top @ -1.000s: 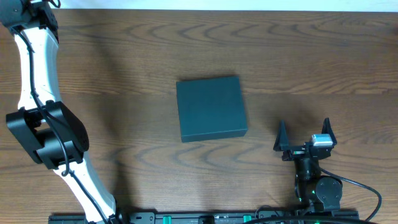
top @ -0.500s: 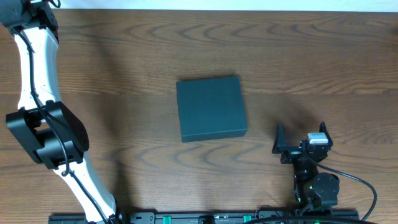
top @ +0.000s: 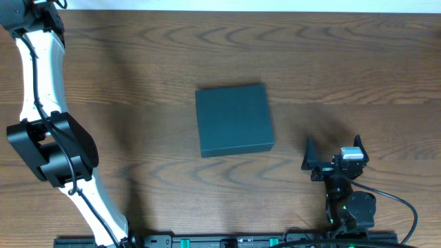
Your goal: Pack container
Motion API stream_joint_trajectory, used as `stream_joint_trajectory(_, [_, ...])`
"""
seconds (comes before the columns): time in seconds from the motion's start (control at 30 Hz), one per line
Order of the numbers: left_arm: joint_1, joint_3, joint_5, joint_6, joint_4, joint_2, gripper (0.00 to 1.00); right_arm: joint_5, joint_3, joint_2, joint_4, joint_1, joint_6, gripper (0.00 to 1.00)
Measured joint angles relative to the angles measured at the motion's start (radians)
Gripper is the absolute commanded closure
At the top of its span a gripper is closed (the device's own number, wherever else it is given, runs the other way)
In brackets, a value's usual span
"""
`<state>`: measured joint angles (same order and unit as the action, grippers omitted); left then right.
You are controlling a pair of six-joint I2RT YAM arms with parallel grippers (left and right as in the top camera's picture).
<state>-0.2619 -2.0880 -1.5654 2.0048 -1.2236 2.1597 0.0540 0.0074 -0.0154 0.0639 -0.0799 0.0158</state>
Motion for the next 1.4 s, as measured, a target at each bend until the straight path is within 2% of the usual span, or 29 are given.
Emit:
stream_joint_trajectory(0.6, [0.000, 0.000, 0.005, 0.000, 0.000, 0.000, 0.02, 0.000, 0.000, 0.000, 0.000, 0.000, 0.000, 0.01])
stream_joint_trajectory(0.73, [-0.009, 0.000, 0.072, -0.002, 0.001, -0.005, 0.01, 0.000, 0.000, 0.000, 0.000, 0.000, 0.000, 0.01])
stream_joint_trajectory(0.83, [-0.028, 0.000, 0.158, -0.050, 0.051, -0.034, 0.01, 0.000, 0.000, 0.000, 0.000, 0.000, 0.000, 0.01])
stream_joint_trajectory(0.97, [-0.061, 0.000, 0.257, -0.211, 0.319, -0.133, 0.01, 0.000, 0.000, 0.000, 0.000, 0.000, 0.000, 0.01])
stream_joint_trajectory(1.0, [-0.072, 0.000, 0.295, -0.313, 0.496, -0.194, 0.01, 0.000, 0.000, 0.000, 0.001, 0.000, 0.000, 0.01])
stream_joint_trajectory(1.03, [-0.079, 0.000, 0.301, -0.338, 0.527, -0.207, 0.01, 0.000, 0.000, 0.000, 0.000, 0.000, 0.000, 0.01])
stream_joint_trajectory(1.07, [-0.087, -0.007, 0.330, -0.425, 0.689, -0.251, 0.01, 0.000, 0.000, 0.000, 0.001, 0.000, 0.000, 0.01])
stream_joint_trajectory(1.2, [-0.101, -0.011, 0.437, -0.731, 1.132, -0.396, 0.01, 0.000, 0.000, 0.000, 0.000, 0.000, 0.000, 0.01])
stream_joint_trajectory(1.33, [-0.097, -0.013, 0.582, -1.010, 1.439, -0.529, 0.01, 0.000, 0.000, 0.000, 0.000, 0.000, 0.000, 0.01])
stream_joint_trajectory(1.4, [-0.089, -0.013, 0.660, -1.122, 1.538, -0.589, 0.01, 0.000, 0.000, 0.000, 0.000, 0.000, 0.000, 0.01])
